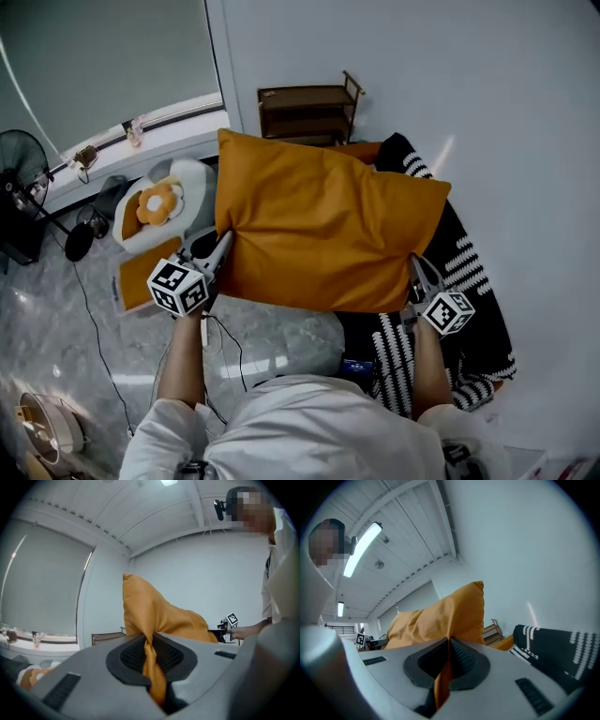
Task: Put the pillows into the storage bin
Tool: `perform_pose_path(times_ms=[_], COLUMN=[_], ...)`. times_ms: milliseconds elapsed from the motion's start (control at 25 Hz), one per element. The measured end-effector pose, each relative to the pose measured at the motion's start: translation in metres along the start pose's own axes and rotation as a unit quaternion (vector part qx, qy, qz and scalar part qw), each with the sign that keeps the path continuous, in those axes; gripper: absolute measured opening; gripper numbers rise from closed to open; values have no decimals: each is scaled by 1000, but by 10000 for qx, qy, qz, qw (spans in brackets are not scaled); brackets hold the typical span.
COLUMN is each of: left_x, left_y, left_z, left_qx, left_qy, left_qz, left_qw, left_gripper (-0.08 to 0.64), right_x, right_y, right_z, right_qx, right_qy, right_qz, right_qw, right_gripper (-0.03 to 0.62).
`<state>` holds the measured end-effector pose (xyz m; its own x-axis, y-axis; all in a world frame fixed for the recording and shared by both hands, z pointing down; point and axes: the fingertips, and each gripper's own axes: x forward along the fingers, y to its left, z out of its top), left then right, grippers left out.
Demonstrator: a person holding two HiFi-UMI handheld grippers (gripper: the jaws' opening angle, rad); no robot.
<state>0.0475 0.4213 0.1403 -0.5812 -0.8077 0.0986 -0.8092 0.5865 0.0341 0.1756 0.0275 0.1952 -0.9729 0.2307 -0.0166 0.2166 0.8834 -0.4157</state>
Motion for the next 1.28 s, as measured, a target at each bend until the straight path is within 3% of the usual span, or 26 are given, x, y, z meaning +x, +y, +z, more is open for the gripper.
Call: perform_pose_path(times_ms=[200,440,840,1280], left_x=[-96,-214,-349,-416], left_y=[62,128,246,373], left_z=[-8,-31,-54,-83], left_qx=[-60,-164,-326,-688], left_qy=[-119,-156,-156,158], left_qz=[681,1696,3114,3971], left_qw=[9976,9852,9496,9151], left_gripper=[43,42,41,41], right_x=[75,172,348,510], right_y=[78,174,317,416], right_z=[-31,-91,-173,-268], right_qx=[-51,-30,142,471], right_qy=[202,645,1053,1801], right_qz=[680,1687,2993,3605], right_qw=[9975,9836,9482,9140], right_gripper=[31,31,31,31])
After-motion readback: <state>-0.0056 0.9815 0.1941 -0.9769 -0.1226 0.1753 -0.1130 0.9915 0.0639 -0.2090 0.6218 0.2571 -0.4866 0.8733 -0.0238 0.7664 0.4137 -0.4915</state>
